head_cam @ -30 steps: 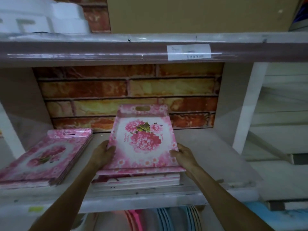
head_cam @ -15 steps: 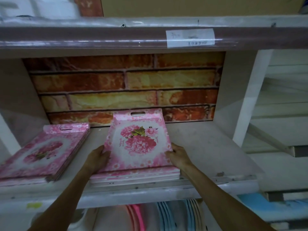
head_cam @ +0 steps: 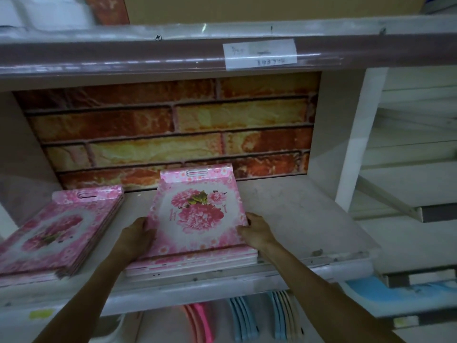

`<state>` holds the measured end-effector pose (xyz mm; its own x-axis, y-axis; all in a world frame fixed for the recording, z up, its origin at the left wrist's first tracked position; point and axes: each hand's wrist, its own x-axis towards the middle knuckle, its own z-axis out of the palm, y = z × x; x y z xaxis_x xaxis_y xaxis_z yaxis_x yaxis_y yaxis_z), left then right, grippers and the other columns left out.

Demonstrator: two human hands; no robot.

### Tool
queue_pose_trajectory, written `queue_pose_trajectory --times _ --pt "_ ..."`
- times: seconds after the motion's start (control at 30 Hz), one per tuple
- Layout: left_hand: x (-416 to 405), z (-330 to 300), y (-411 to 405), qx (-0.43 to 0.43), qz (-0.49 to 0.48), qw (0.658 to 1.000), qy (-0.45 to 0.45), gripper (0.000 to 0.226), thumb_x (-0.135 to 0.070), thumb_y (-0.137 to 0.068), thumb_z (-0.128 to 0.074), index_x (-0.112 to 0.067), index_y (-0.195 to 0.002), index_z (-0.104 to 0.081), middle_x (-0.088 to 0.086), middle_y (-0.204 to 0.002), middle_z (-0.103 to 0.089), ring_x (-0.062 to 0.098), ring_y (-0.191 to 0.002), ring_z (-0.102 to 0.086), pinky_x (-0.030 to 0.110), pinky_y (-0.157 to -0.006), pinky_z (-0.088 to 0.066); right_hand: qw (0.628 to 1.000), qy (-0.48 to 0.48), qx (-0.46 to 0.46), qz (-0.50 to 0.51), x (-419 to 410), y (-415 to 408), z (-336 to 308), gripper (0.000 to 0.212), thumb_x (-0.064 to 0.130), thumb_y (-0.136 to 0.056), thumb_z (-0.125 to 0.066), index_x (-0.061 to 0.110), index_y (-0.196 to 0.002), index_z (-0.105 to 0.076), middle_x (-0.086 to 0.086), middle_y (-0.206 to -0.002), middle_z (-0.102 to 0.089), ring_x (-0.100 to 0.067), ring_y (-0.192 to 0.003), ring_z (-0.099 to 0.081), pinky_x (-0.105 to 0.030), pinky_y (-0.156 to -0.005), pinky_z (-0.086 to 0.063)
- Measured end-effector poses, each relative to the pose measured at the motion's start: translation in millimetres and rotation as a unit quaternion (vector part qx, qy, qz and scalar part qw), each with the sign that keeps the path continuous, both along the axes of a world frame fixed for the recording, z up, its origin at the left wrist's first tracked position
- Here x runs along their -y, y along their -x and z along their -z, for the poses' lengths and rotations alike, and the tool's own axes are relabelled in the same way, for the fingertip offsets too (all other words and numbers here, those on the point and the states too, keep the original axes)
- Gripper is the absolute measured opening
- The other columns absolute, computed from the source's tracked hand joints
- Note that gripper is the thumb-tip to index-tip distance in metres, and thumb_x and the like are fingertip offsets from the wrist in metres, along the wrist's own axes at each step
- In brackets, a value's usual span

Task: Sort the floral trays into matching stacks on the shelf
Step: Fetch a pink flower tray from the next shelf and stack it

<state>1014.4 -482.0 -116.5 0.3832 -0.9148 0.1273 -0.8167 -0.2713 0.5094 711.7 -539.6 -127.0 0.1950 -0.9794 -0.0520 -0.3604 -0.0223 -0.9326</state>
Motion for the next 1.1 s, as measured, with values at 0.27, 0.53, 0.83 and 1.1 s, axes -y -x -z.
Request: queue_pose_trajectory --times 0.27,0.53,0.83,1.1 --pt "-31.1 -30.9 41.9 0.045 0.085 0.981 0.166 0.027 -0.010 -0.089 -0.067 -0.007 -0.115 -0.068 0.013 -0.115 -0.069 0.024 -0.093 -0.069 0.018 -0.084 -0.048 0.994 0.102 -0.013 0.034 -4.4 35.9 -32.7 0.011 0.019 -0.090 -0.057 0.016 -0.095 -0.066 0.007 -0.092 -0.063 -0.010 -0.087 -0.060 -0.018 -0.075 -0.044" --pt "-47.5 -38.3 163.7 -0.231 0.147 0.929 0.248 0.017 0.004 -0.092 -0.056 -0.008 -0.094 -0.068 0.013 -0.071 -0.074 0.018 -0.060 -0.071 0.017 -0.059 -0.056 0.970 0.237 0.025 0.049 -39.8 162.4 -79.2 0.006 0.021 -0.091 -0.065 0.021 -0.094 -0.070 0.008 -0.090 -0.072 -0.003 -0.083 -0.066 -0.011 -0.075 -0.050" --pt "-24.3 -29.2 338.8 -0.313 0.254 0.895 0.193 0.026 0.010 -0.093 -0.052 -0.009 -0.092 -0.070 0.014 -0.077 -0.074 0.037 -0.062 -0.069 0.031 -0.052 -0.057 0.937 0.319 0.031 0.137 -103.0 326.9 -125.0 0.008 0.021 -0.092 -0.064 0.029 -0.091 -0.068 0.007 -0.084 -0.072 -0.007 -0.082 -0.067 -0.020 -0.074 -0.054" --pt "-22.7 -26.6 483.2 -0.389 0.292 0.863 0.137 0.021 0.006 -0.094 -0.053 -0.005 -0.093 -0.070 0.020 -0.080 -0.072 0.028 -0.062 -0.069 0.028 -0.054 -0.058 0.927 0.329 0.029 0.178 -144.0 456.4 -120.3 0.007 0.021 -0.092 -0.064 0.023 -0.095 -0.070 0.006 -0.084 -0.073 -0.005 -0.082 -0.067 -0.019 -0.073 -0.053"
